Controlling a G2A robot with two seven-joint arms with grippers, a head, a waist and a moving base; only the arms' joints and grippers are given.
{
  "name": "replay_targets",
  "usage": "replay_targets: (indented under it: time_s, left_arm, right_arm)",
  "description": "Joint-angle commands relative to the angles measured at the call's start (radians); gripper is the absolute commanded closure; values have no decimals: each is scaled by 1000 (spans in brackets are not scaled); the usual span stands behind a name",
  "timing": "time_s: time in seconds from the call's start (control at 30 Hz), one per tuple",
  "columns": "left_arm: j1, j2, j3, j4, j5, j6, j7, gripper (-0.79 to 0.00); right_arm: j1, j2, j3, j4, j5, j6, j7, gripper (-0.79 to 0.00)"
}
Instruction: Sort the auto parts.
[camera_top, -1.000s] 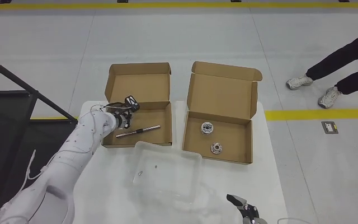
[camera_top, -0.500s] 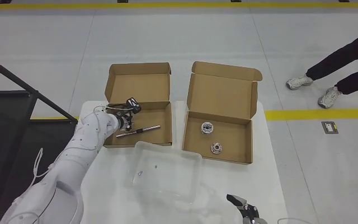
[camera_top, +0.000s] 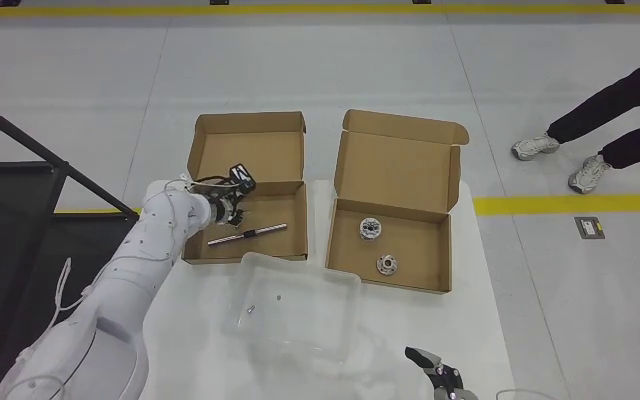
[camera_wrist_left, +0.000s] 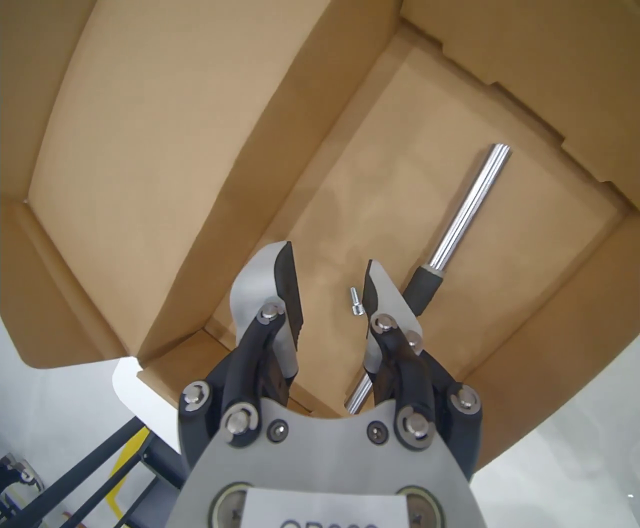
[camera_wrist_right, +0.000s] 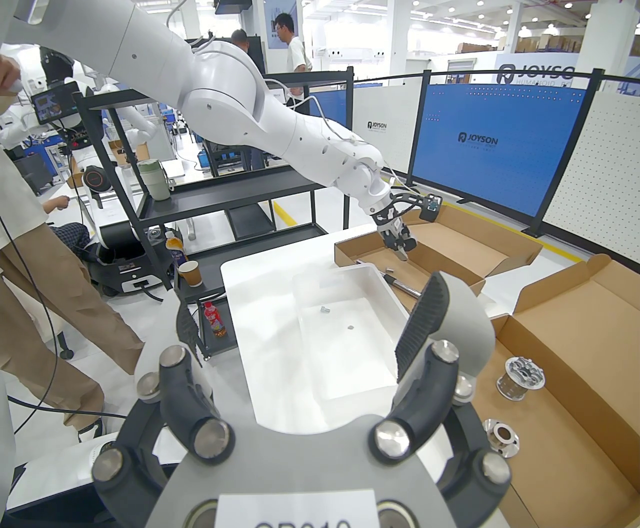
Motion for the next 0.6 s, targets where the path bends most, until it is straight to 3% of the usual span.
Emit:
replay_targets:
  time_s: [0.0, 0.13, 0.23, 0.47, 0.57]
  left_arm:
    - [6, 8, -2, -19, 10, -23, 15, -351]
    - [14, 33, -22, -60, 0, -117, 51, -369]
    - [26, 59, -38, -104, 16, -128, 74, -388]
    - [83, 142, -107, -264, 26, -220, 81, -483]
    - [127, 186, -153, -381, 28, -262, 53, -613]
  right_arm:
    - [0, 0, 0, 0, 0, 0, 0, -785]
    - [0, 0, 0, 0, 0, 0, 0, -785]
    - [0, 0, 0, 0, 0, 0, 0, -785]
    - [0, 0, 0, 0, 0, 0, 0, -785]
    - [0, 0, 0, 0, 0, 0, 0, -785]
